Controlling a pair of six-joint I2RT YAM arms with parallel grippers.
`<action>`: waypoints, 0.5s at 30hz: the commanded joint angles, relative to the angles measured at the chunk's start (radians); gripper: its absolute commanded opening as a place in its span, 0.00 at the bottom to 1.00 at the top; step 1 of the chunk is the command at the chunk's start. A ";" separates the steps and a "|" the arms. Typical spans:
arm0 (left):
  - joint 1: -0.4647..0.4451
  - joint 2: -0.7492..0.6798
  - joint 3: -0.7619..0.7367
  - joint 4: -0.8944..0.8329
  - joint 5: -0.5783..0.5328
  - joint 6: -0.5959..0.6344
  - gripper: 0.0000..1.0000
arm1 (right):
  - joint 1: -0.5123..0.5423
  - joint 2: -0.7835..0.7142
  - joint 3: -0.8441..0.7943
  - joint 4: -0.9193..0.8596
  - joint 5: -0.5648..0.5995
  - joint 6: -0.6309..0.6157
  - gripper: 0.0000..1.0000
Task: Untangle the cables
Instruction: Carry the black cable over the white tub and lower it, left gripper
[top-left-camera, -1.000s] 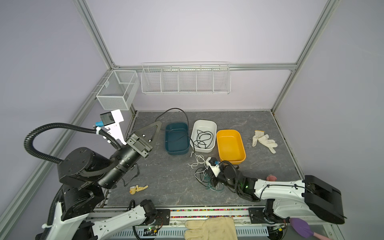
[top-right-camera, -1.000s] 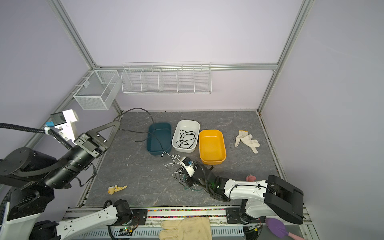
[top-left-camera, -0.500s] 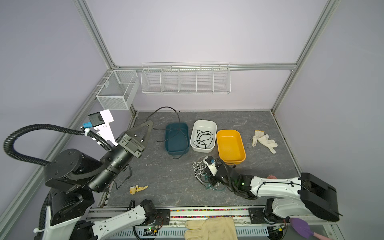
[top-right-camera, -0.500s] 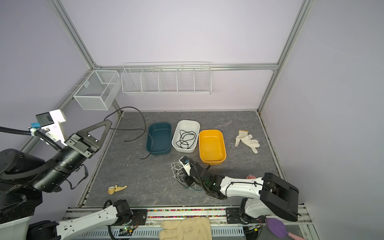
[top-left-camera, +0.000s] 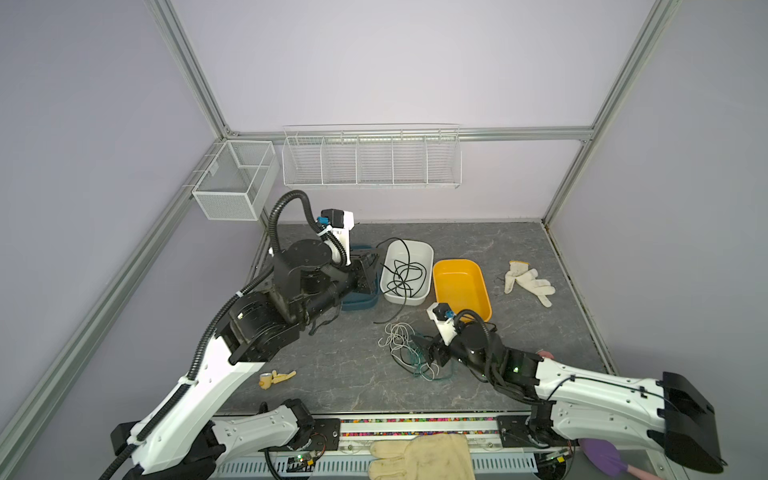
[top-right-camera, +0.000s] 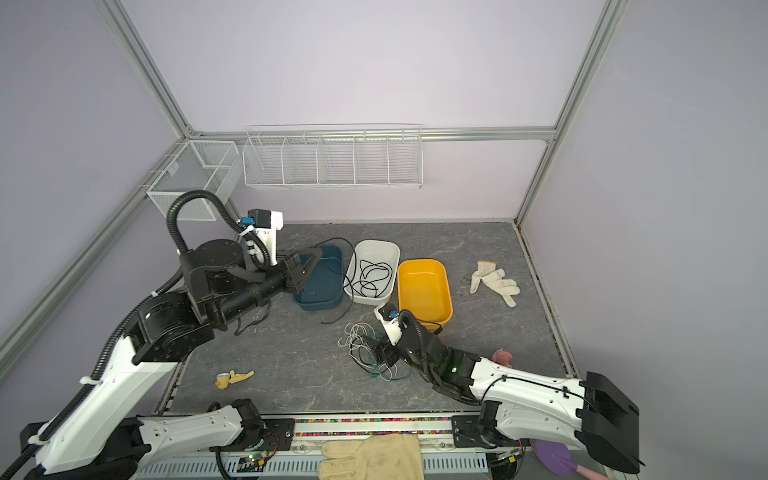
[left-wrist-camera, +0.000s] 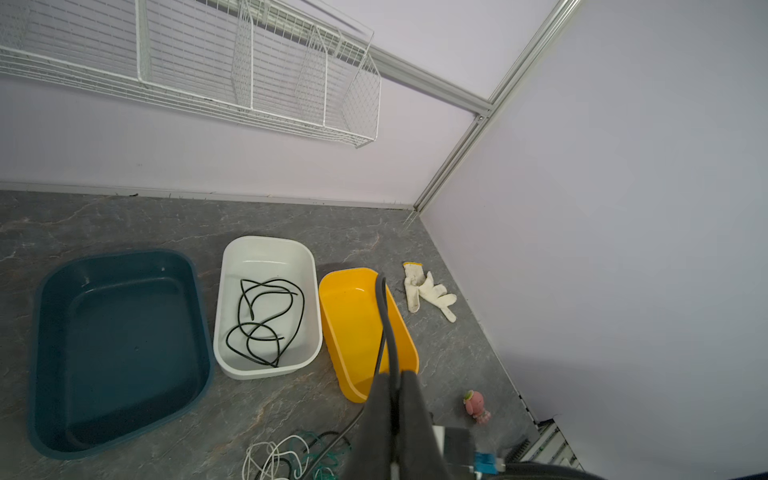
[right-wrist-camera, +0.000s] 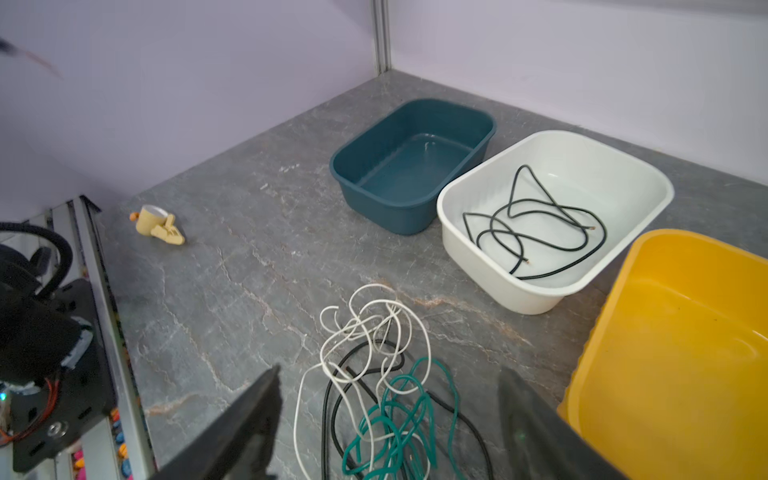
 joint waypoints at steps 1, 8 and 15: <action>0.052 0.041 -0.004 0.018 0.105 0.067 0.00 | -0.029 -0.089 -0.045 -0.021 0.034 0.018 0.99; 0.141 0.184 -0.024 0.134 0.230 0.149 0.00 | -0.084 -0.188 -0.090 -0.028 0.099 0.092 0.89; 0.231 0.344 -0.017 0.243 0.314 0.183 0.00 | -0.095 -0.196 -0.090 -0.037 0.098 0.110 0.89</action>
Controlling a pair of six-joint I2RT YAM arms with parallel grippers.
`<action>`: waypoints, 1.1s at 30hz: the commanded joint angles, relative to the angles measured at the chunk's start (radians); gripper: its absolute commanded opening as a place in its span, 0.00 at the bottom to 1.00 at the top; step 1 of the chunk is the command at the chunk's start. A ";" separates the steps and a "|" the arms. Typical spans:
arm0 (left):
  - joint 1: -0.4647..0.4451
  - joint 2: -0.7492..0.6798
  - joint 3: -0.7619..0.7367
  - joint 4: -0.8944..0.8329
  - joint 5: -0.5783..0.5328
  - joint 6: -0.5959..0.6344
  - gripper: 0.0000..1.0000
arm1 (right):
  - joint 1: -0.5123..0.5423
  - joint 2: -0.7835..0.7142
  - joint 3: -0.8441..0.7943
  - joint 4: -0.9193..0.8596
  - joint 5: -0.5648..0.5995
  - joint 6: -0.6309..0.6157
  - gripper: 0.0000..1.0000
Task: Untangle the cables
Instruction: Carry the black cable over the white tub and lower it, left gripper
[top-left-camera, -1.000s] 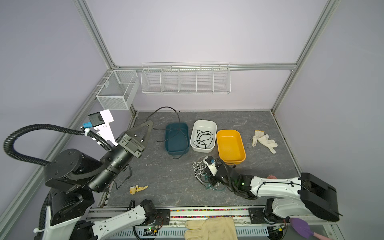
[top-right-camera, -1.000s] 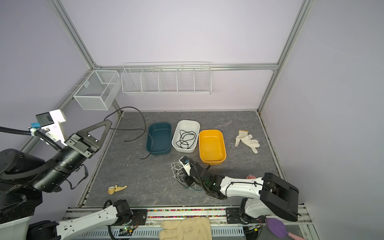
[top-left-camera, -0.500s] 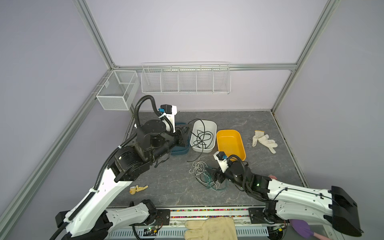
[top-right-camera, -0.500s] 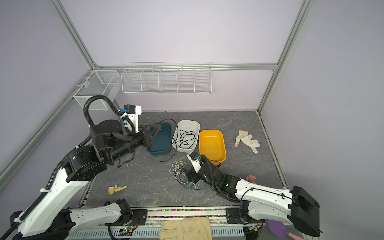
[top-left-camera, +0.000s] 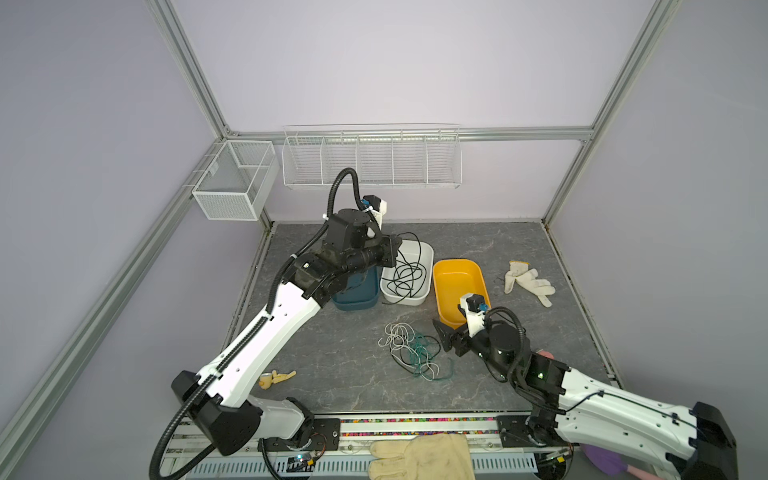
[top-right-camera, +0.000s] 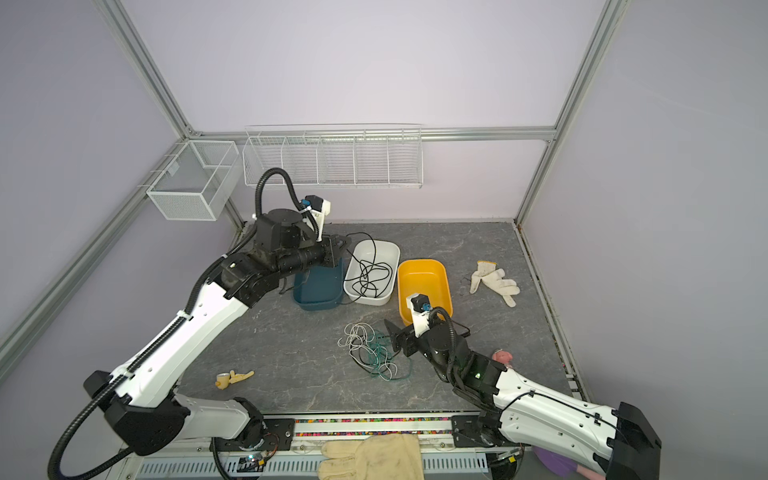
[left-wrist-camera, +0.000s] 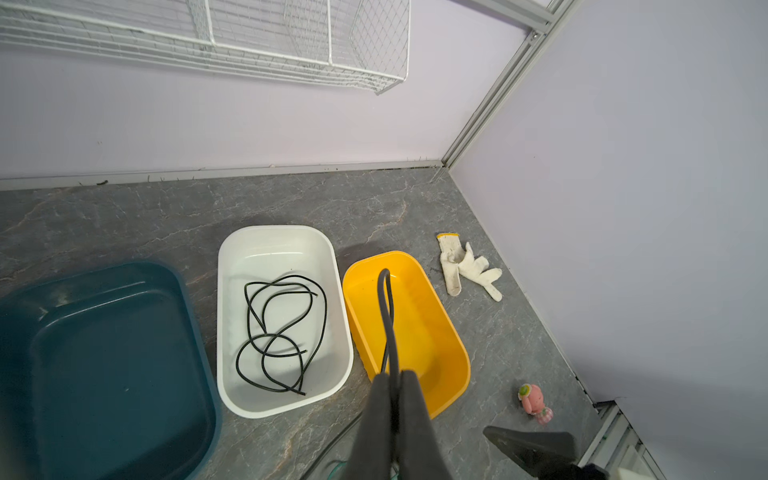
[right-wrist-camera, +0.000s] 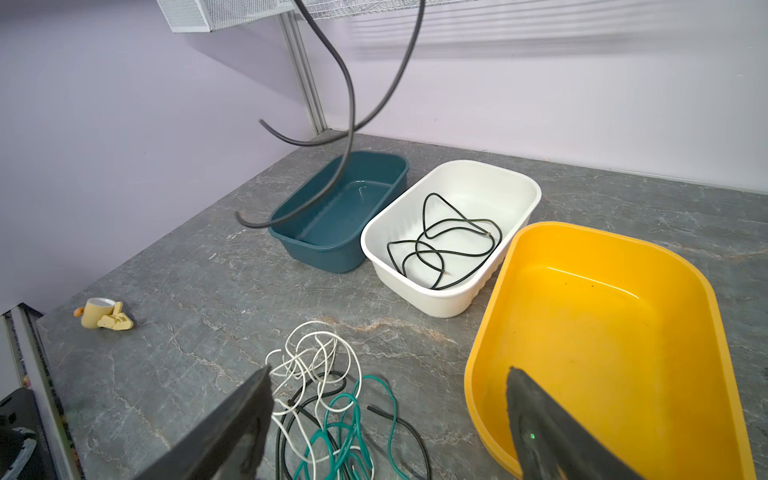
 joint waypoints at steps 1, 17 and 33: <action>0.034 0.065 0.000 0.087 0.076 0.044 0.00 | -0.008 -0.007 -0.011 -0.012 0.001 0.020 0.89; 0.052 0.448 0.187 0.132 0.059 0.121 0.00 | -0.008 -0.006 -0.027 0.028 -0.050 -0.001 0.89; 0.065 0.592 0.189 0.142 -0.021 0.171 0.00 | -0.009 0.031 -0.009 0.017 -0.080 0.001 0.89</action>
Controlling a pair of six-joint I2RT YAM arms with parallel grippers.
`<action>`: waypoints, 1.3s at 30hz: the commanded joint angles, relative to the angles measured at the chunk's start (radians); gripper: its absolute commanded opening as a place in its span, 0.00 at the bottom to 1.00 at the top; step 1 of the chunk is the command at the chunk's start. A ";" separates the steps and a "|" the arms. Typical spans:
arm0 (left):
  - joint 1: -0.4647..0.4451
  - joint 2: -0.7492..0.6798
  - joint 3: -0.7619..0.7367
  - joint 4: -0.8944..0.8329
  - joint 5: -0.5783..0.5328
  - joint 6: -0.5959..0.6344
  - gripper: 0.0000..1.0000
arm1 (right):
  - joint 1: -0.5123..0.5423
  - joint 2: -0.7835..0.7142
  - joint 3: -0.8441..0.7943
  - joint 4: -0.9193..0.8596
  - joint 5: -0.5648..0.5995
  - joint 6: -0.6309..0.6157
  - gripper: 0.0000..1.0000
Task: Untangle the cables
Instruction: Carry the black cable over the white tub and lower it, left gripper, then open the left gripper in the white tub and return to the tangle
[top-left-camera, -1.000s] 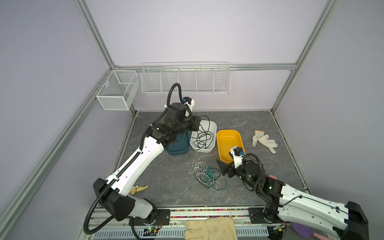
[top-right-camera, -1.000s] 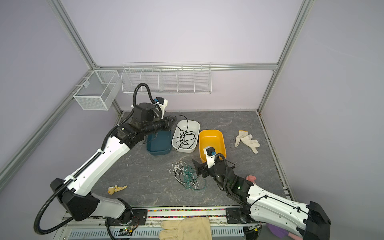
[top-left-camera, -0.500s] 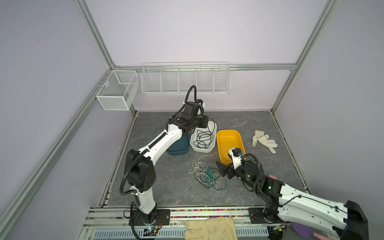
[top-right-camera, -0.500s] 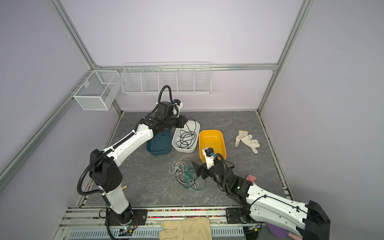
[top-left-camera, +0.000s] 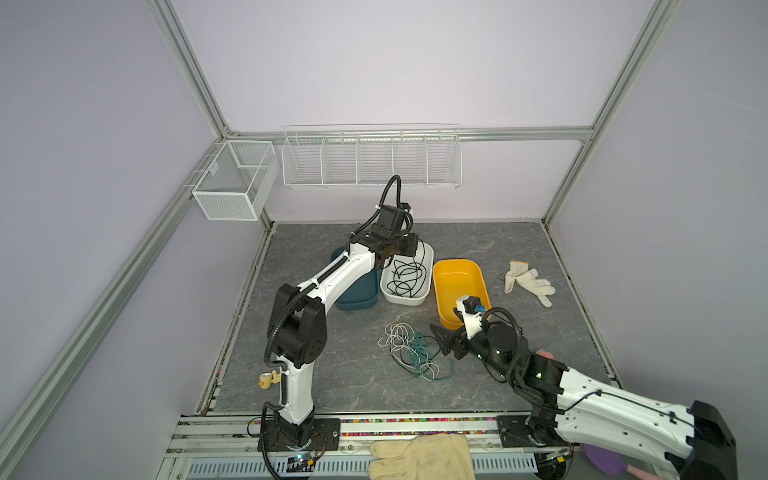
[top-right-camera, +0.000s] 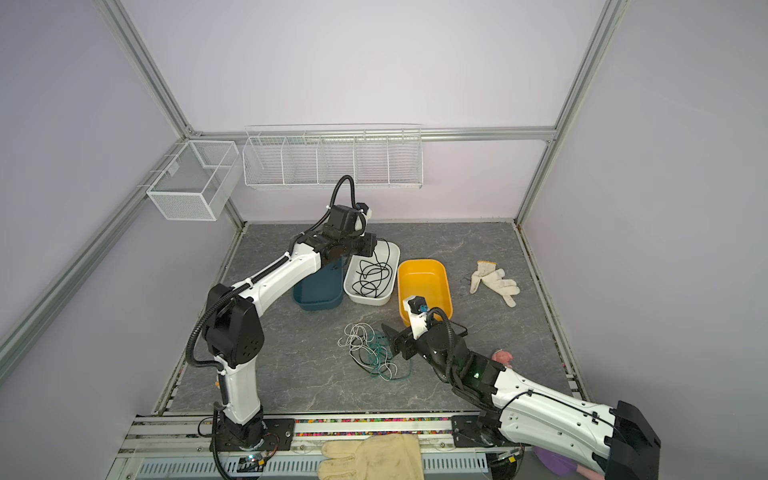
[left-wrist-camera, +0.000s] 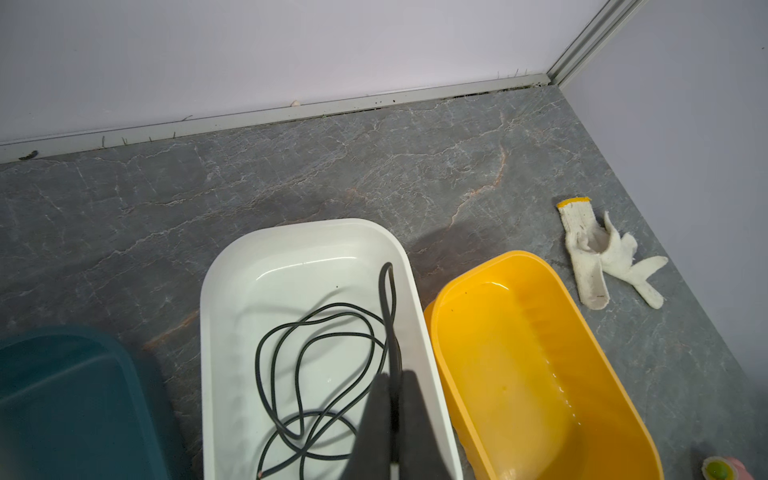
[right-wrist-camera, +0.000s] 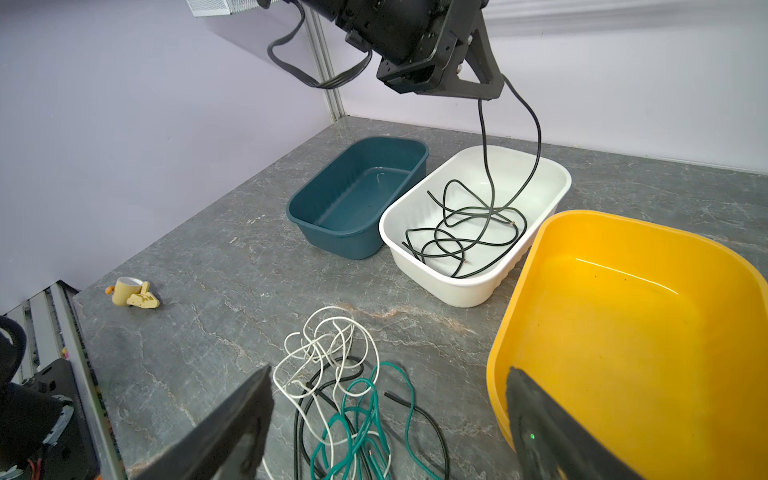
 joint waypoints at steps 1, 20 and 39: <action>0.009 0.018 -0.021 0.015 -0.019 0.022 0.00 | -0.006 0.016 0.004 0.012 -0.011 -0.005 0.89; 0.014 0.037 -0.016 -0.104 0.008 0.023 0.21 | -0.006 0.083 0.042 -0.030 0.026 0.007 0.89; 0.014 -0.350 -0.303 -0.129 0.034 -0.148 0.41 | -0.009 0.198 0.144 -0.152 -0.046 0.041 0.89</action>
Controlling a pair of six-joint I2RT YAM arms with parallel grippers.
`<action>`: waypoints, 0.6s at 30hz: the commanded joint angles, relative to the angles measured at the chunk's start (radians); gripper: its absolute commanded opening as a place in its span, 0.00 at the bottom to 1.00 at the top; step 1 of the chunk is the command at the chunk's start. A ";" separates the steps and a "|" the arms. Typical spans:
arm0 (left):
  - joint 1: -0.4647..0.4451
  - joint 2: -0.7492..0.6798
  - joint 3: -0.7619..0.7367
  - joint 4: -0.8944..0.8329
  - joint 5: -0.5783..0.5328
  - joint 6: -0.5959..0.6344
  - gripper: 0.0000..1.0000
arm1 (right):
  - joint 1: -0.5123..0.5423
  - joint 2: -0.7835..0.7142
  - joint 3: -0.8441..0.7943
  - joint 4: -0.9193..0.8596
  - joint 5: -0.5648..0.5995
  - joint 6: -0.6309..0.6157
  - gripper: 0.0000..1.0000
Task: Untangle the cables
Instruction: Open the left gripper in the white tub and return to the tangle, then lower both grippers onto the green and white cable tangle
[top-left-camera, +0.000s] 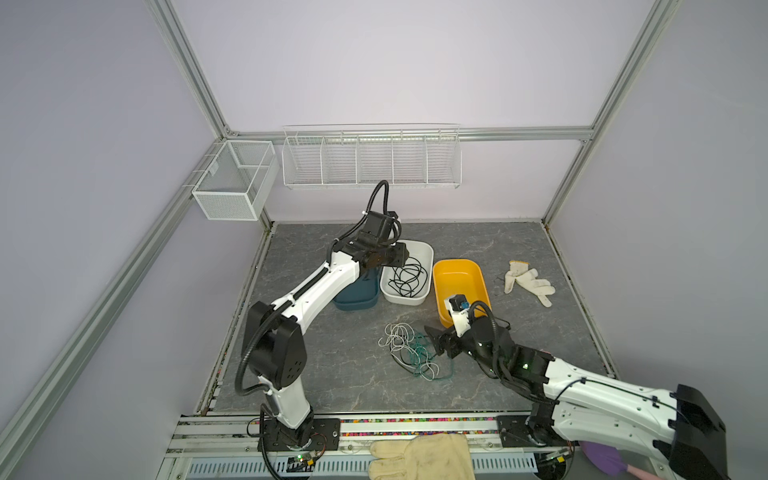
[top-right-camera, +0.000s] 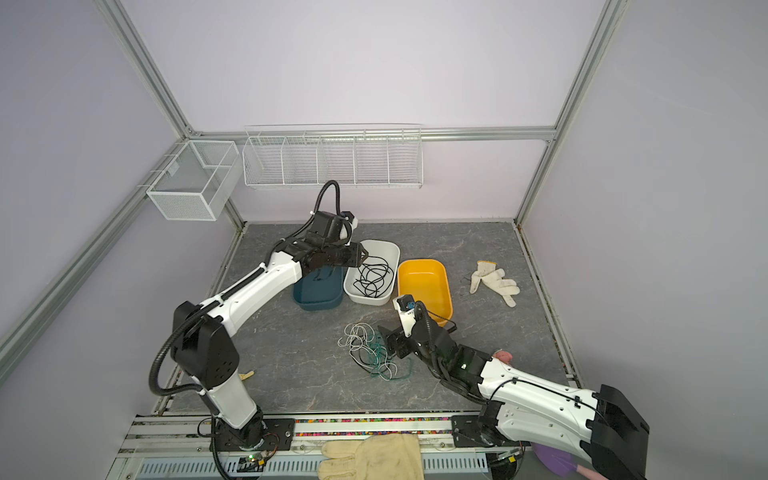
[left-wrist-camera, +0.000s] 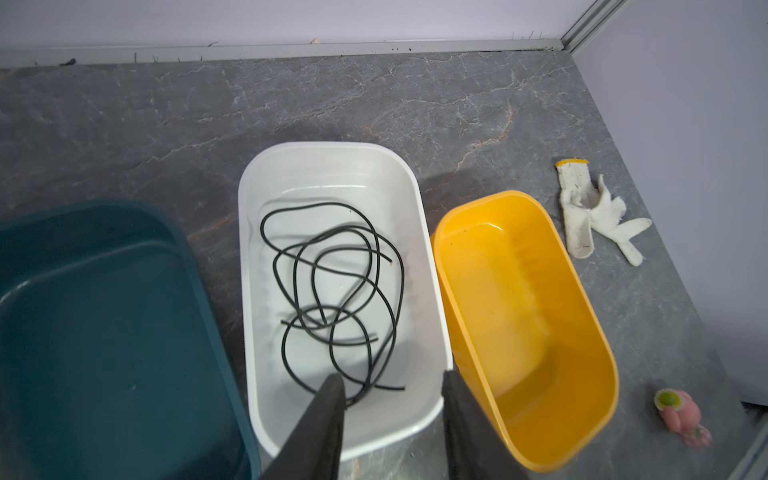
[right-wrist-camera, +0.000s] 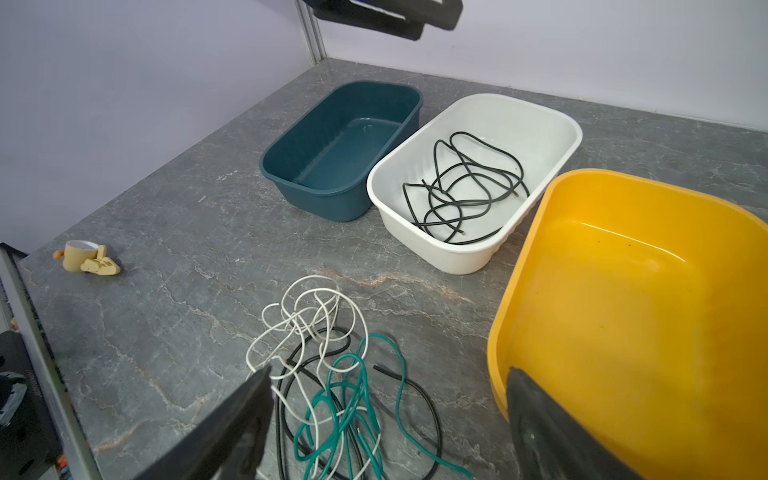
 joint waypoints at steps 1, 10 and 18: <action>0.004 -0.117 -0.122 0.004 0.018 -0.091 0.41 | -0.007 0.058 0.065 -0.069 -0.051 0.028 0.89; -0.053 -0.452 -0.577 0.176 -0.015 -0.306 0.44 | -0.019 0.197 0.133 -0.119 -0.146 0.084 0.95; -0.206 -0.621 -0.770 0.189 -0.164 -0.384 0.47 | -0.086 0.253 0.197 -0.216 -0.282 0.113 0.98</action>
